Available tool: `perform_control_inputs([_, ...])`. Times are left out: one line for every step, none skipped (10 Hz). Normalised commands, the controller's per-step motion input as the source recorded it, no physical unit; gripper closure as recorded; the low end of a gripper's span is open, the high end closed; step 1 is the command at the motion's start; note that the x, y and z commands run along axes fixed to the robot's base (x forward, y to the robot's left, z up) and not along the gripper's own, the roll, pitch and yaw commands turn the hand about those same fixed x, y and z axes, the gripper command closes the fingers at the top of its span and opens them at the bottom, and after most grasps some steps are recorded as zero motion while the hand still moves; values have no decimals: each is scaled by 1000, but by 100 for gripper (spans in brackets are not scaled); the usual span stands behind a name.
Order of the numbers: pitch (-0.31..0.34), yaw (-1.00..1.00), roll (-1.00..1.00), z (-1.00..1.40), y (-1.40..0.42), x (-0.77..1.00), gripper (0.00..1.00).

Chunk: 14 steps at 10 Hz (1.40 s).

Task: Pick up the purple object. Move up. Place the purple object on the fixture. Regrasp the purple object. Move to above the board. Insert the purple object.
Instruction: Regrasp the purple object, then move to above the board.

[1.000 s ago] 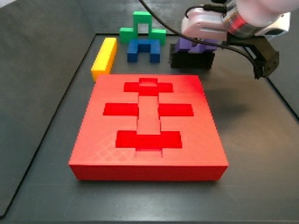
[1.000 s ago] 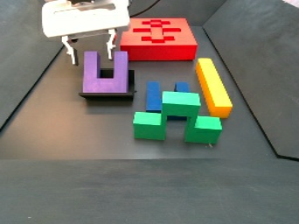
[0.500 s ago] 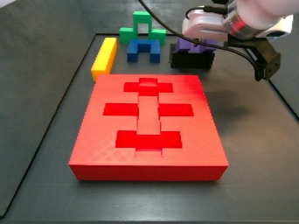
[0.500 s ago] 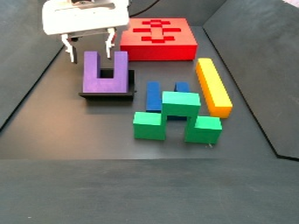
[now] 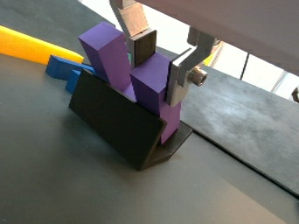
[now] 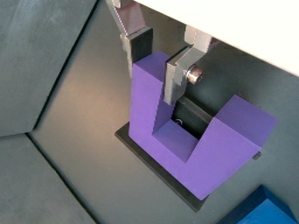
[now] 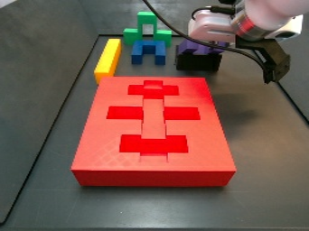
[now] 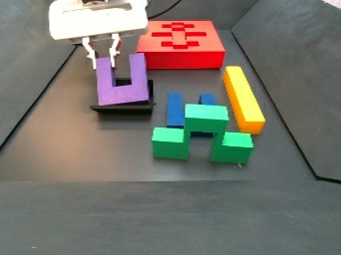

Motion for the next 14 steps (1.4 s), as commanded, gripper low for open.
perform_control_inputs([0, 0, 0, 0, 0, 0, 100])
perform_control_inputs([0, 0, 0, 0, 0, 0, 100])
perform_control_inputs([0, 0, 0, 0, 0, 0, 100])
perform_control_inputs([0, 0, 0, 0, 0, 0, 100])
perform_control_inputs([0, 0, 0, 0, 0, 0, 100])
perform_control_inputs([0, 0, 0, 0, 0, 0, 100])
perform_control_inputs([0, 0, 0, 0, 0, 0, 100])
perform_control_inputs([0, 0, 0, 0, 0, 0, 100])
perform_control_inputs([0, 0, 0, 0, 0, 0, 100])
perform_control_inputs([0, 0, 0, 0, 0, 0, 100])
perform_control_inputs([0, 0, 0, 0, 0, 0, 100])
perform_control_inputs([0, 0, 0, 0, 0, 0, 100])
perform_control_inputs([0, 0, 0, 1400, 0, 0, 100])
perform_control_inputs([-3, 28, -96, 1400, 43, 18, 100])
